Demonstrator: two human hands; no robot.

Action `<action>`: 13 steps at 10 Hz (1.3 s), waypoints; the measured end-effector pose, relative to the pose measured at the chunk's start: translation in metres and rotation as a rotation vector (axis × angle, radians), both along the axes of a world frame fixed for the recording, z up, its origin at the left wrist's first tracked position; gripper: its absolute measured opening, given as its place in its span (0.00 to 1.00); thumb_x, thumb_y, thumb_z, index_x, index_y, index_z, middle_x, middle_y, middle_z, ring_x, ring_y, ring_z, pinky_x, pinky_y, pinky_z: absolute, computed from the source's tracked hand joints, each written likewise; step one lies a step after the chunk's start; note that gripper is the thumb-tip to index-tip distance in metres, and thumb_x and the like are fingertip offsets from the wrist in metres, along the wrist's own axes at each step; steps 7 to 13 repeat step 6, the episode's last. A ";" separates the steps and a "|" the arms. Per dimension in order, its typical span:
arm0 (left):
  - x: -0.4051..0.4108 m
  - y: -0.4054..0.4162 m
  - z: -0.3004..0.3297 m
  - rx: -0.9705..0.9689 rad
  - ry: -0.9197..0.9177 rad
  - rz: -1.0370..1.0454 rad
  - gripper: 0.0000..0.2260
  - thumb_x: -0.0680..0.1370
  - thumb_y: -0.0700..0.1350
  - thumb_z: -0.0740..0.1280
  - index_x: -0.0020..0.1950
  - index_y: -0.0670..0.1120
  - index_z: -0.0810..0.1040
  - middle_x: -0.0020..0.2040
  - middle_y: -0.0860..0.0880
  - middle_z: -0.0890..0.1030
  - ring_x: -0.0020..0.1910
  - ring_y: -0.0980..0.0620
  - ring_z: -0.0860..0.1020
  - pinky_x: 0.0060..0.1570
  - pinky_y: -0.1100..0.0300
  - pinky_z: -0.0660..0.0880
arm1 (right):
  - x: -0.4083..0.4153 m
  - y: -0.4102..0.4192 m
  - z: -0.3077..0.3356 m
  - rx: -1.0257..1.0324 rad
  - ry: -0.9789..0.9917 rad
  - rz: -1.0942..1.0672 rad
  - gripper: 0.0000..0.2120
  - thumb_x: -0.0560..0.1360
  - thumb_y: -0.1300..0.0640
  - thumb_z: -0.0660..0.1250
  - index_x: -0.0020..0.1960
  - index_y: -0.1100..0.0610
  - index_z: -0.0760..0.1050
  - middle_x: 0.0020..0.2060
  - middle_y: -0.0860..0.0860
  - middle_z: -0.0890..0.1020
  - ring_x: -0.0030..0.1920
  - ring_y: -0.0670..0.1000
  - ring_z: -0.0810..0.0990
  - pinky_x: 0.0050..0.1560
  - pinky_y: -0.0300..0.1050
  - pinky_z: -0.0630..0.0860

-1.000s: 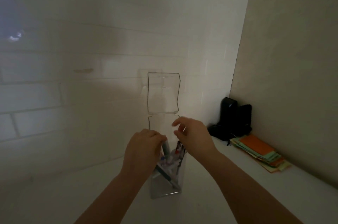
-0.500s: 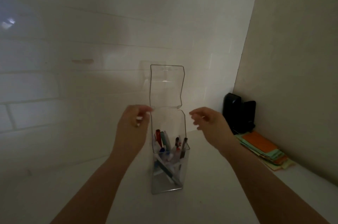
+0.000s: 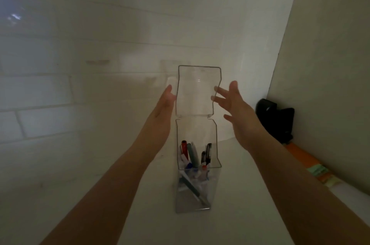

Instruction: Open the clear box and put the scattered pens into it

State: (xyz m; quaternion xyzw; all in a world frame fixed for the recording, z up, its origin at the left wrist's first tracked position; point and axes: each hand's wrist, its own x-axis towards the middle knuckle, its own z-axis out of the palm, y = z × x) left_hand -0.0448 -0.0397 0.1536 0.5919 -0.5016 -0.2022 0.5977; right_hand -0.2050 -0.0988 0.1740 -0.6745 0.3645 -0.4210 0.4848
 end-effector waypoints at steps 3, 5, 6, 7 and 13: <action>-0.036 0.053 -0.038 -0.067 0.049 -0.004 0.33 0.72 0.67 0.39 0.65 0.52 0.68 0.62 0.63 0.63 0.61 0.69 0.59 0.69 0.59 0.52 | -0.036 0.055 -0.031 -0.165 0.155 -0.096 0.28 0.74 0.37 0.42 0.67 0.44 0.67 0.71 0.47 0.67 0.68 0.43 0.62 0.67 0.44 0.56; -0.052 0.061 -0.078 0.010 -0.123 0.112 0.29 0.75 0.62 0.43 0.71 0.50 0.60 0.75 0.51 0.58 0.75 0.54 0.50 0.70 0.60 0.44 | -0.037 0.073 -0.062 -0.250 0.132 -0.008 0.16 0.80 0.53 0.48 0.46 0.34 0.68 0.43 0.27 0.69 0.41 0.16 0.68 0.37 0.11 0.60; -0.054 0.066 -0.084 0.020 -0.150 0.121 0.28 0.76 0.61 0.44 0.72 0.49 0.58 0.76 0.51 0.56 0.75 0.54 0.50 0.72 0.59 0.44 | -0.041 0.074 -0.068 -0.262 0.157 -0.003 0.16 0.80 0.54 0.49 0.48 0.34 0.68 0.45 0.29 0.72 0.41 0.18 0.69 0.39 0.12 0.61; -0.054 0.066 -0.084 0.020 -0.150 0.121 0.28 0.76 0.61 0.44 0.72 0.49 0.58 0.76 0.51 0.56 0.75 0.54 0.50 0.72 0.59 0.44 | -0.041 0.074 -0.068 -0.262 0.157 -0.003 0.16 0.80 0.54 0.49 0.48 0.34 0.68 0.45 0.29 0.72 0.41 0.18 0.69 0.39 0.12 0.61; -0.054 0.066 -0.084 0.020 -0.150 0.121 0.28 0.76 0.61 0.44 0.72 0.49 0.58 0.76 0.51 0.56 0.75 0.54 0.50 0.72 0.59 0.44 | -0.041 0.074 -0.068 -0.262 0.157 -0.003 0.16 0.80 0.54 0.49 0.48 0.34 0.68 0.45 0.29 0.72 0.41 0.18 0.69 0.39 0.12 0.61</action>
